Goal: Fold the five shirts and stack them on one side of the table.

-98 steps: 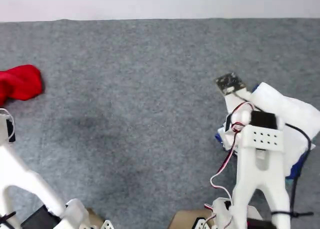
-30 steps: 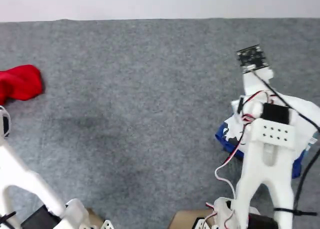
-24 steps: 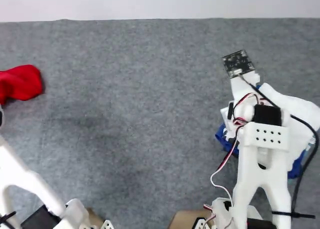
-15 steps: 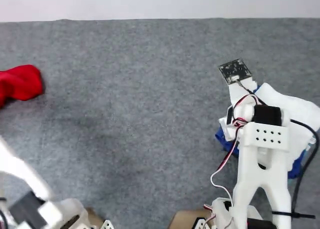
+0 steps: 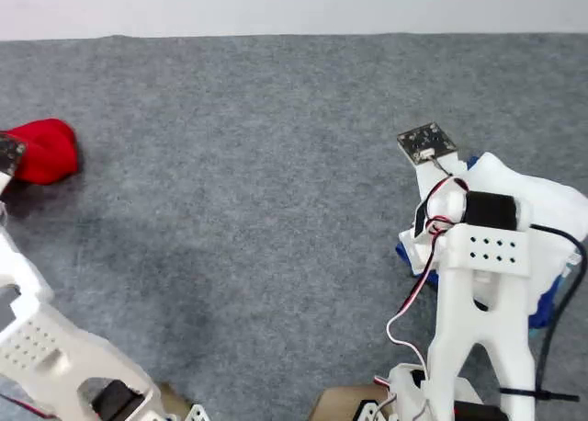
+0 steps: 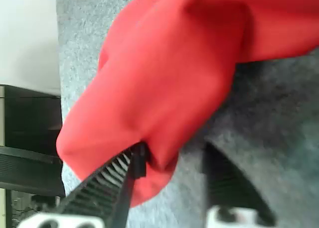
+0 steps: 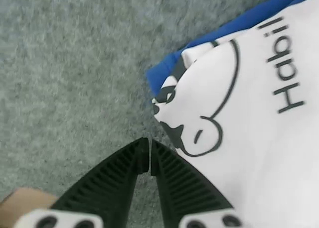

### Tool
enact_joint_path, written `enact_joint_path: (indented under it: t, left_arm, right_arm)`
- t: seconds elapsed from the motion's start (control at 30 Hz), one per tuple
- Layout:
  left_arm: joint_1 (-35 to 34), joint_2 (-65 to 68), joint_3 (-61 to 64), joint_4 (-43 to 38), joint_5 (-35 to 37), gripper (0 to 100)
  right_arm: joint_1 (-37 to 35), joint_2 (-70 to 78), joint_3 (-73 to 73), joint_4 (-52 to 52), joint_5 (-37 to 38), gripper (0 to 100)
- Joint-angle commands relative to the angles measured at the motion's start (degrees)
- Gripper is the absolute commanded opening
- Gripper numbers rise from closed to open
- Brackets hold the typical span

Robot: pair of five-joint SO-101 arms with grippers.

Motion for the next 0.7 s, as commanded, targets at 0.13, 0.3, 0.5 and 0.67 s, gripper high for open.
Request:
enact_joint_path:
  t: [0.13,0.3,0.5,0.67]
  left_arm:
    - [2.4,-2.9,-0.3,-5.3,0.0,0]
    - [3.9,-13.2,-0.3,-1.1,13.5,0]
    - [8.7,-33.8,-0.3,18.6,28.6,0]
    - [16.4,-51.0,-0.3,32.5,37.7,0]
  right_arm:
    - [-0.2,-2.3,-7.6,4.4,-2.5,1.1]
    - [-0.2,-2.3,-9.6,8.1,-2.5,1.1]
    - [-0.2,-2.3,-10.3,10.2,-2.5,1.1]
    - [-0.2,-2.3,-10.3,10.2,-2.5,1.1]
